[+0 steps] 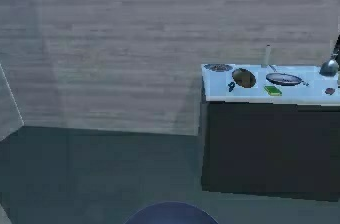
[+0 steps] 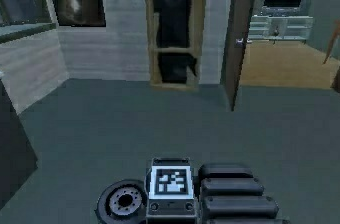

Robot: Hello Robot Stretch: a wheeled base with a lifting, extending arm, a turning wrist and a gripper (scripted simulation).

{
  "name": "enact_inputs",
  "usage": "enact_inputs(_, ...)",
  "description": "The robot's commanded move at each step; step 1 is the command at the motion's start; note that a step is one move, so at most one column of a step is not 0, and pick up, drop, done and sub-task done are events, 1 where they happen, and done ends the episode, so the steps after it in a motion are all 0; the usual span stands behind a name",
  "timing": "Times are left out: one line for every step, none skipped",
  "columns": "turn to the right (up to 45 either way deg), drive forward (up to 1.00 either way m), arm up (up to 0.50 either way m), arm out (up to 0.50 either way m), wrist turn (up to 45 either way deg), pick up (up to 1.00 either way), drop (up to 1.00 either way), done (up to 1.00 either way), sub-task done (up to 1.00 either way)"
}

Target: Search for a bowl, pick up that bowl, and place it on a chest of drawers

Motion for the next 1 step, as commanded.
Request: enact_inputs(0.0,0.40,0.00,0.00,0.0,0.00,0.00,0.00,0.00)
